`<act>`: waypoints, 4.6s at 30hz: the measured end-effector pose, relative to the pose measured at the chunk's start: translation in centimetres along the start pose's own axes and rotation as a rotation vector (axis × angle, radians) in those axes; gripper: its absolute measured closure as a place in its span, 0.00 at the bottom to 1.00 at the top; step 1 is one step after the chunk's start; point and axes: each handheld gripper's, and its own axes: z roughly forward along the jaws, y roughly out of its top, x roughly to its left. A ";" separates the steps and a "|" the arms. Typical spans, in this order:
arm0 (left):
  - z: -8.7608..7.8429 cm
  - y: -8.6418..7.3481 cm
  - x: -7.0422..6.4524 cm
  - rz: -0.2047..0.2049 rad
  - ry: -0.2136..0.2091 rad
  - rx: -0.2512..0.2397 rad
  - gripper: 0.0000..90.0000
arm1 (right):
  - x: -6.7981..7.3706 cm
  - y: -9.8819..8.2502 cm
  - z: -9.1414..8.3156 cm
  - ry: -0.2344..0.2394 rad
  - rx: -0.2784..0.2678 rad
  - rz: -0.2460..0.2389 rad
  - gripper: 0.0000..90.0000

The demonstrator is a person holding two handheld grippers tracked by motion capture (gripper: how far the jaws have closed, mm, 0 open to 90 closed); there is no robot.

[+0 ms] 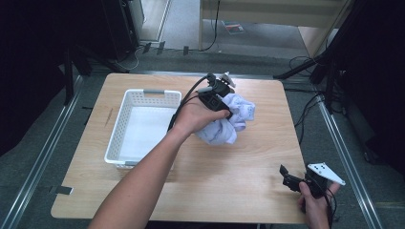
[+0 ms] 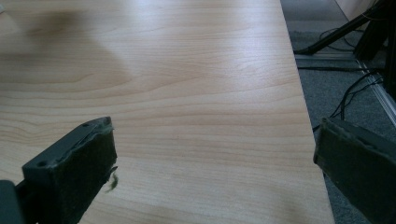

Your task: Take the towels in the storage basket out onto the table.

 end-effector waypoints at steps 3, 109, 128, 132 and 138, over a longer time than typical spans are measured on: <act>0.8 -0.2 0.0 -0.004 -0.005 0.003 0.67 | 0.0 0.0 0.0 0.001 -0.001 0.001 0.00; -5.7 -15.0 7.4 -0.160 0.148 -0.153 0.00 | 0.3 0.0 0.2 -0.015 0.007 -0.023 0.00; -11.2 -25.6 12.4 -0.340 0.253 -0.318 0.00 | 0.4 0.0 0.2 -0.024 0.008 -0.026 0.00; -11.7 -27.9 12.9 -0.367 0.273 -0.367 0.00 | 0.4 0.0 0.2 -0.028 0.008 -0.027 0.00; -12.1 -31.7 13.5 -0.422 0.272 -0.480 0.00 | 0.5 0.0 0.2 -0.032 0.009 -0.028 0.00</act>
